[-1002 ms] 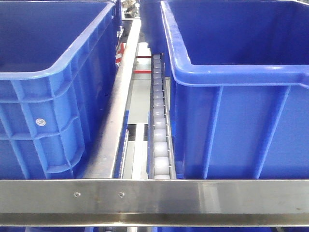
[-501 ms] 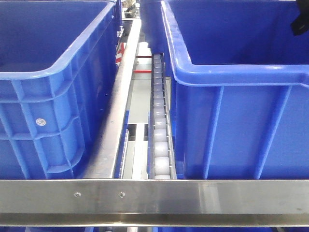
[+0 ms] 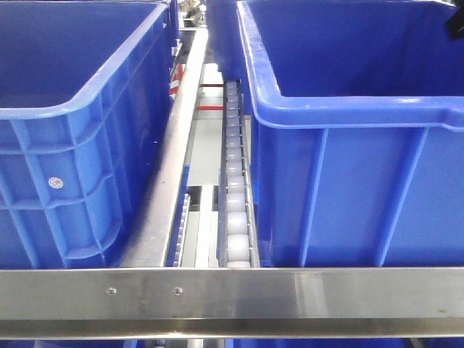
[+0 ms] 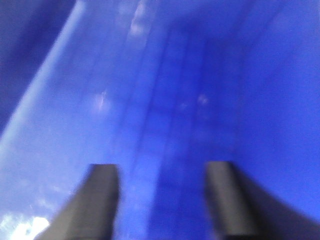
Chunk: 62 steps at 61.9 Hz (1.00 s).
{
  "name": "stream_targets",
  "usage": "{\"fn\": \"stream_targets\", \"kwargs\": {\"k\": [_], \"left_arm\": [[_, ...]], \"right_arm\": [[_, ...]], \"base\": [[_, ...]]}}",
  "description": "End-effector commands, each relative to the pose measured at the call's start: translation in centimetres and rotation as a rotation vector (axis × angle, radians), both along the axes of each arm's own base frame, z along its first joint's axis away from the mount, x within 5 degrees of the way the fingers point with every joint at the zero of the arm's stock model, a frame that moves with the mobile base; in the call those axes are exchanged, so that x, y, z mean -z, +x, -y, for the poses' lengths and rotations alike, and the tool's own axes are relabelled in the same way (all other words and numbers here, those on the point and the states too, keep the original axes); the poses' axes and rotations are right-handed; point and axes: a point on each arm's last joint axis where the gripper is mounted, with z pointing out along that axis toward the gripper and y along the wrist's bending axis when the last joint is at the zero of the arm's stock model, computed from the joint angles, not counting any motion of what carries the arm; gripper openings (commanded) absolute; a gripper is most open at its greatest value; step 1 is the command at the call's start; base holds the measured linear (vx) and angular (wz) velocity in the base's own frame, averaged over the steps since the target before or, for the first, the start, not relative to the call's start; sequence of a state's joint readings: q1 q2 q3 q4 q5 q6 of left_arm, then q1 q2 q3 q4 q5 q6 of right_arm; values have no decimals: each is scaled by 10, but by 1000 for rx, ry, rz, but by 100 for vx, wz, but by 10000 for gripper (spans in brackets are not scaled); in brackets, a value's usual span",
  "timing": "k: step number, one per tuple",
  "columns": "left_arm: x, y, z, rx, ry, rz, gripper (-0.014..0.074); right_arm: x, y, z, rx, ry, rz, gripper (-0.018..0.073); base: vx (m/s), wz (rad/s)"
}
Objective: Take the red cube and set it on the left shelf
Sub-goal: 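Raise the empty right gripper out of the blue bin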
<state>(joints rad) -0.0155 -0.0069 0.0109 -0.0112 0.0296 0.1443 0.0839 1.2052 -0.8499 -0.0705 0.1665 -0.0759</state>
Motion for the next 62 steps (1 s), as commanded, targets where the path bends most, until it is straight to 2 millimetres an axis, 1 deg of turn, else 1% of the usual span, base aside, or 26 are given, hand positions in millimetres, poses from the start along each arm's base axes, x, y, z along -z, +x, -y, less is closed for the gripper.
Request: {"fn": "stream_targets", "kwargs": {"k": [1, 5, 6, 9, 14, 20, 27, 32, 62], "left_arm": [[-1, 0, 0, 4, -5, 69, 106], [-1, 0, 0, 4, -5, 69, 106], [-1, 0, 0, 4, -5, 69, 106], [-1, 0, 0, 4, -5, 69, 106], [-1, 0, 0, 4, -5, 69, 106], [-1, 0, 0, 4, -5, 69, 106], [-1, 0, 0, 4, -5, 69, 106], [-1, 0, 0, 4, -5, 69, 106], [-1, 0, 0, 4, -5, 69, 106]], "right_arm": [[-33, -18, 1, -12, 2, 190, 190], [-37, -32, 2, -12, 4, 223, 49], [-36, -36, 2, -12, 4, 224, 36], [-37, -46, 4, -10, 6, 248, 70], [-38, -62, 5, -11, 10, 289, 57], [-34, -80, 6, -13, 13, 331, 55], [-32, -92, 7, -13, 15, 349, 55], [-31, -95, 7, -12, 14, 343, 55], [-30, -95, 7, -12, 13, 336, 55]], "base": [[0, 0], [0, 0], [0, 0], [0, 0], [0, 0], [0, 0], [-1, -7], [-1, -5], [0, 3]]}}
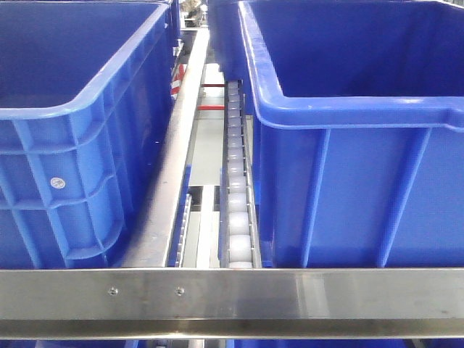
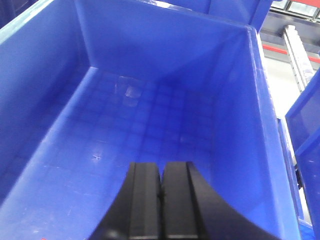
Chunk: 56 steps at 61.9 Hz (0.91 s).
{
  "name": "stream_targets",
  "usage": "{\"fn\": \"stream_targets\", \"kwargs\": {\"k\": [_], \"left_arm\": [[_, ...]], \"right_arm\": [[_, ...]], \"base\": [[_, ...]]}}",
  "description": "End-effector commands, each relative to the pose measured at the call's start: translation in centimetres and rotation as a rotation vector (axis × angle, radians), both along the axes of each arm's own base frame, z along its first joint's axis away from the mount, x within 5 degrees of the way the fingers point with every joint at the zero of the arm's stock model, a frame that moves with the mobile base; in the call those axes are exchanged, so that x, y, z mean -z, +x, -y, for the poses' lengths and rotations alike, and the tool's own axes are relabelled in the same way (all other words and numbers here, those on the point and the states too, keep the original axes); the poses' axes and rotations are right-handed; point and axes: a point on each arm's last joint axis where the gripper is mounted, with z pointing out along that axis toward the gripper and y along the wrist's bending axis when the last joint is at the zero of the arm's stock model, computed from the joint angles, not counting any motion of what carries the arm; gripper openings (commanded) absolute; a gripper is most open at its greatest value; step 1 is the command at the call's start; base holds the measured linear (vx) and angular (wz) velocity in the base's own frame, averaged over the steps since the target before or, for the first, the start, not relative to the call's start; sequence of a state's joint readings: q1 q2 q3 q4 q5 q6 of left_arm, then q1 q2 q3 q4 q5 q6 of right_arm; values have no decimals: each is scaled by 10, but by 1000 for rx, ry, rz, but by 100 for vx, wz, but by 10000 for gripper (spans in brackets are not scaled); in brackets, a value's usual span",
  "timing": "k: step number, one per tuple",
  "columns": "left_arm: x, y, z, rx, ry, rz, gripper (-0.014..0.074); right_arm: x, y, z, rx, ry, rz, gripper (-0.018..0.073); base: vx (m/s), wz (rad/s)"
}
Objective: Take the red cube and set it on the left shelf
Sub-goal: 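Raise the empty right gripper out of the blue bin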
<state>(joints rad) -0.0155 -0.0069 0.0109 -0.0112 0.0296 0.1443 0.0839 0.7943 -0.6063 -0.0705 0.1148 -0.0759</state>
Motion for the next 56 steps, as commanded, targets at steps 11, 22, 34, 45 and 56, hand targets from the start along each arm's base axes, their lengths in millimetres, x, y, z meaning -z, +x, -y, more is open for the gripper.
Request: {"fn": "stream_targets", "kwargs": {"k": [11, 22, 34, 45, 56], "left_arm": [[-1, 0, 0, 4, -5, 69, 106], [-1, 0, 0, 4, -5, 69, 106], [-1, 0, 0, 4, -5, 69, 106], [-1, 0, 0, 4, -5, 69, 106], [-1, 0, 0, 4, -5, 69, 106]], "right_arm": [[-17, 0, 0, -6, -6, 114, 55], [-8, -19, 2, 0, 30, 134, 55], [28, -50, 4, 9, 104, 151, 55], [68, -80, 7, 21, 189, 199, 55], [99, -102, 9, 17, 198, 273, 55]], "base": [[0, 0], [0, 0], [0, 0], [0, 0], [0, 0]]}}
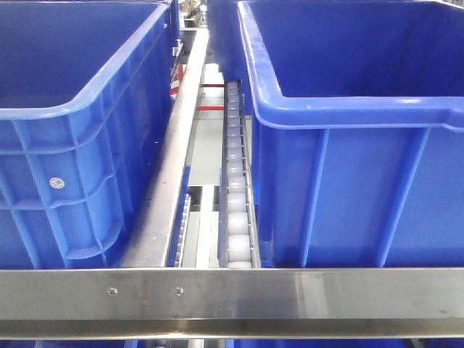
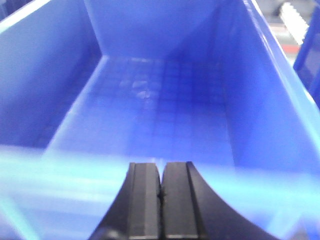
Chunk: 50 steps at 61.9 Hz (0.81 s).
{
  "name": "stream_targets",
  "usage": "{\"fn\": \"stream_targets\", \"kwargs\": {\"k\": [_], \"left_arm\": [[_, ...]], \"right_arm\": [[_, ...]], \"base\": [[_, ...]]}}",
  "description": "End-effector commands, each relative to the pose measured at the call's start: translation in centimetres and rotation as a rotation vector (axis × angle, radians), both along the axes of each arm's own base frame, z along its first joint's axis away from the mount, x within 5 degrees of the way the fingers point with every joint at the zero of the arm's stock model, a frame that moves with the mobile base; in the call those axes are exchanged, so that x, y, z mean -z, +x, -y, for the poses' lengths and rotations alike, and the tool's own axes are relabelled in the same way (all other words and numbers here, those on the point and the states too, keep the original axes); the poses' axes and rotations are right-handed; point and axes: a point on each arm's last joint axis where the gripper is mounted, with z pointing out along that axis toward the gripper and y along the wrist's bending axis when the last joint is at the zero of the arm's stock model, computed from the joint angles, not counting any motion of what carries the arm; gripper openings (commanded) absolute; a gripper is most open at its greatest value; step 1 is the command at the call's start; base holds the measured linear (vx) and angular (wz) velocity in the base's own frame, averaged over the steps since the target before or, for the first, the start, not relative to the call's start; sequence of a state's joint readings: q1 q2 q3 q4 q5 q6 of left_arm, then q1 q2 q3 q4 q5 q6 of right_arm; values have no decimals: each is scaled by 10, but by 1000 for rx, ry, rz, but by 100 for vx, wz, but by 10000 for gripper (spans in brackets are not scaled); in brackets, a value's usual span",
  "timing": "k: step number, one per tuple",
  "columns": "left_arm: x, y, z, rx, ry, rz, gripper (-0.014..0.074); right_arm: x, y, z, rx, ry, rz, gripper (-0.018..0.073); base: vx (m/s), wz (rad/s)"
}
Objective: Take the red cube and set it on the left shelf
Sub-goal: 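Raise the empty right gripper out of the blue bin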
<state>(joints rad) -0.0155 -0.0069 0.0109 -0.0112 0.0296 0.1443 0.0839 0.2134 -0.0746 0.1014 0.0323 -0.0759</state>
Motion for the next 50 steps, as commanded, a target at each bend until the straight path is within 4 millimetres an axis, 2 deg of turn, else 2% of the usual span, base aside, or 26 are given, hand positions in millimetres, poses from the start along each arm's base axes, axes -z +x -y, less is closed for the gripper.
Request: {"fn": "stream_targets", "kwargs": {"k": [1, 12, 23, 50], "left_arm": [[-1, 0, 0, 4, -5, 69, 106], [-1, 0, 0, 4, -5, 69, 106], [-1, 0, 0, 4, -5, 69, 106], [-1, 0, 0, 4, -5, 69, 106]], "right_arm": [[-7, -8, 2, 16, 19, 164, 55], [6, -16, 3, 15, 44, 196, 55], [4, -21, 3, 14, 44, 245, 55], [5, -21, 3, 13, 44, 238, 55]], "base": [[0, 0], [0, 0], [0, 0], [0, 0]]}}
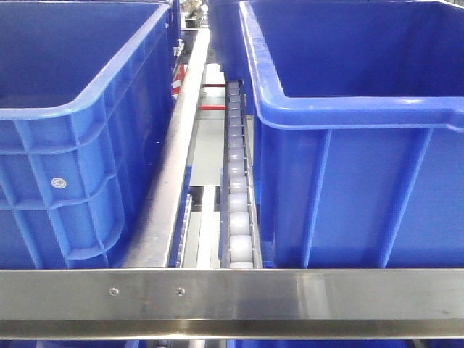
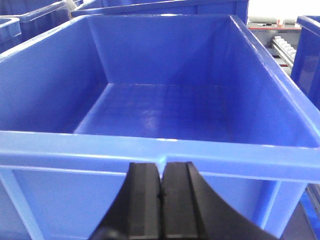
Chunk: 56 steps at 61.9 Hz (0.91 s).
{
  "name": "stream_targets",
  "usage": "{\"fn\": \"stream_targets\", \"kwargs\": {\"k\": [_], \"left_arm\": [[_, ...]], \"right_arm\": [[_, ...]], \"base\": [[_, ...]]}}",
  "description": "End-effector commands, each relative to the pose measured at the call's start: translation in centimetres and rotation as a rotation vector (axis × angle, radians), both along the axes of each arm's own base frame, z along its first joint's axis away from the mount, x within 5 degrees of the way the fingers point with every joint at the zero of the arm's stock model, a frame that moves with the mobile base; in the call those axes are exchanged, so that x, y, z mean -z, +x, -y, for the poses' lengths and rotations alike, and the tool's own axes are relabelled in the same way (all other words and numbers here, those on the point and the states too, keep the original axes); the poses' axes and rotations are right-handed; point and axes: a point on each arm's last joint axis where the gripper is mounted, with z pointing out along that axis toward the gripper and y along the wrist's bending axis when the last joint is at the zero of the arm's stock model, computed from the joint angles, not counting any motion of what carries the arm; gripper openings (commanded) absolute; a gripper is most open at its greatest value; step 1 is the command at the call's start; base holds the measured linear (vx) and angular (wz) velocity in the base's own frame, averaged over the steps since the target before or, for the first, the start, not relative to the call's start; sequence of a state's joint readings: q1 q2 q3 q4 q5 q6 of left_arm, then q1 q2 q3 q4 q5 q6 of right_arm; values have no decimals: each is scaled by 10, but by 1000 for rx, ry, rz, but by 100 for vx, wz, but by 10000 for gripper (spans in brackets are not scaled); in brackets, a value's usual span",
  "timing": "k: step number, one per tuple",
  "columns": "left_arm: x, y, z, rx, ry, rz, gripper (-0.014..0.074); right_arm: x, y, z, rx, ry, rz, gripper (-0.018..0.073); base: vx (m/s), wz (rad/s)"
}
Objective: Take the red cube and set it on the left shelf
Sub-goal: 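Raise the empty right gripper out of the blue bin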
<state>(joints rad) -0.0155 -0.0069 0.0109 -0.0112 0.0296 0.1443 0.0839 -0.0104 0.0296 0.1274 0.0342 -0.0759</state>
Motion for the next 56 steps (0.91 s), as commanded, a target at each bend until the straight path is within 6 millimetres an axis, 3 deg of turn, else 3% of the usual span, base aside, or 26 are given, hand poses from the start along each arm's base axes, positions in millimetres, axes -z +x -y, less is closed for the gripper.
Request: {"fn": "stream_targets", "kwargs": {"k": [1, 56], "left_arm": [[-1, 0, 0, 4, -5, 69, 106], [-1, 0, 0, 4, -5, 69, 106]], "right_arm": [[-17, -3, 1, 15, 9, 123, 55], [-18, -4, 1, 7, -5, 135, 55]], "base": [[0, 0], [0, 0]]}}
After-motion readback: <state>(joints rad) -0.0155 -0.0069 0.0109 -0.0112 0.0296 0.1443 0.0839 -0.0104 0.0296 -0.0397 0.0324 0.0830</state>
